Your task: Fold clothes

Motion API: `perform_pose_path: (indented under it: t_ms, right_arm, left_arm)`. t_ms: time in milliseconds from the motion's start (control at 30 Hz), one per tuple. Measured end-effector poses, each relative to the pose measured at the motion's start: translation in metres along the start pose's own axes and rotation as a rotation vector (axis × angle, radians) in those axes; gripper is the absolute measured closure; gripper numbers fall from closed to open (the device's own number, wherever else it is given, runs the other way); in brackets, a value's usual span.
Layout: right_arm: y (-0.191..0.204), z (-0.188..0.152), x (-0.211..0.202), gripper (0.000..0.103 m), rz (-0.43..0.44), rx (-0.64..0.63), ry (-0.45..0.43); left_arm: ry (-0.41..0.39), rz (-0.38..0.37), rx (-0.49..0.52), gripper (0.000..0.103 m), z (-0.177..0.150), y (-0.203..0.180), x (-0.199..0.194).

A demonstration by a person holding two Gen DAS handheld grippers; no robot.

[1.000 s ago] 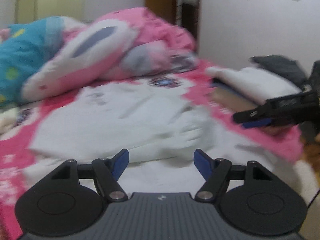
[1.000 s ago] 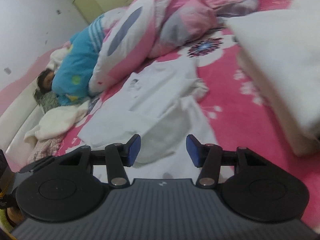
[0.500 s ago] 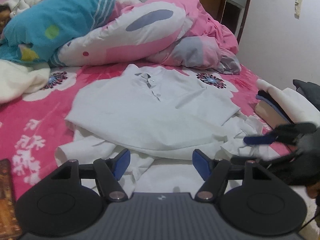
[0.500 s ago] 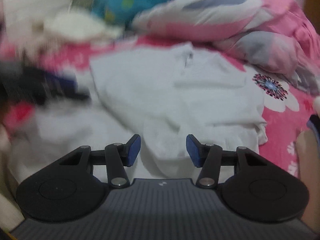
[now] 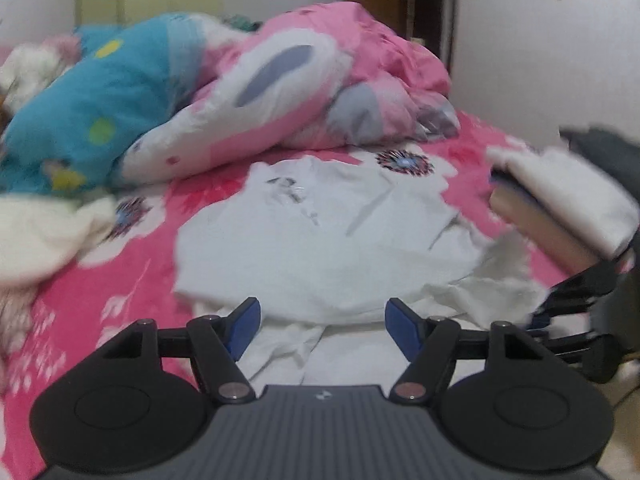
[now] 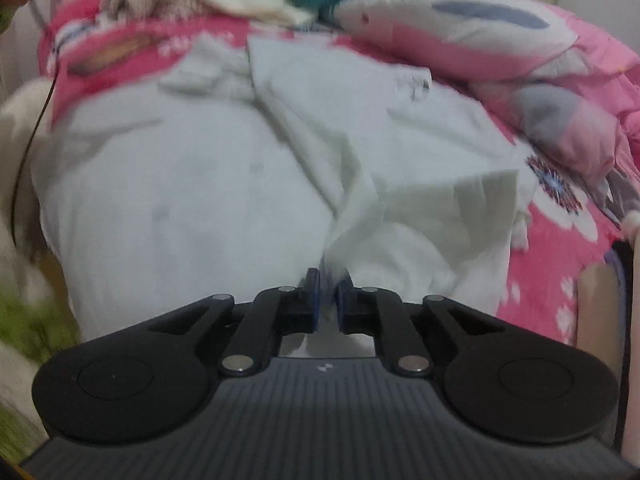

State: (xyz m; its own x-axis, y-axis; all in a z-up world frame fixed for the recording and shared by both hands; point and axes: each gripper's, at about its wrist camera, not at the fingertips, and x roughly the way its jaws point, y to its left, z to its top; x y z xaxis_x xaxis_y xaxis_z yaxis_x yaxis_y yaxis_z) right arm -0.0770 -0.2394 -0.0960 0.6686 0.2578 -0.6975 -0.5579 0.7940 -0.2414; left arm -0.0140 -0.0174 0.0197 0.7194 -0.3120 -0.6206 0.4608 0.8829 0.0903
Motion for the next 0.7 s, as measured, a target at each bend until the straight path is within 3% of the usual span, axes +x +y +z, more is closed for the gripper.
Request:
perform_pose_path:
  t_ms: [100, 200, 267, 433, 467, 600, 700]
  right_arm:
    - [-0.009, -0.002, -0.023, 0.082, 0.005, 0.054, -0.038]
    - [-0.027, -0.001, -0.052, 0.082, 0.055, 0.143, -0.112]
    - [-0.044, 0.003, -0.068, 0.079, 0.101, 0.221, -0.183]
    - [-0.085, 0.033, -0.063, 0.075, 0.1, 0.423, -0.353]
    - [-0.09, 0.039, -0.056, 0.075, 0.086, 0.452, -0.36]
    - [-0.089, 0.054, -0.009, 0.076, 0.029, 0.45, -0.254]
    - [-0.085, 0.057, -0.007, 0.077, 0.007, 0.423, -0.223]
  left_arm:
    - [-0.059, 0.035, 0.132, 0.036, 0.001, -0.03, 0.033]
    - [-0.043, 0.034, 0.213, 0.036, 0.005, -0.051, 0.06]
    - [-0.002, 0.046, 0.228, 0.042, 0.007, -0.056, 0.076]
    - [0.068, 0.048, 0.201, 0.049, 0.003, -0.055, 0.103]
    - [0.093, 0.051, 0.208, 0.05, -0.002, -0.057, 0.107]
    - [0.116, 0.056, 0.259, 0.049, -0.027, -0.068, 0.108]
    - [0.067, 0.087, 0.295, 0.038, -0.04, -0.07, 0.1]
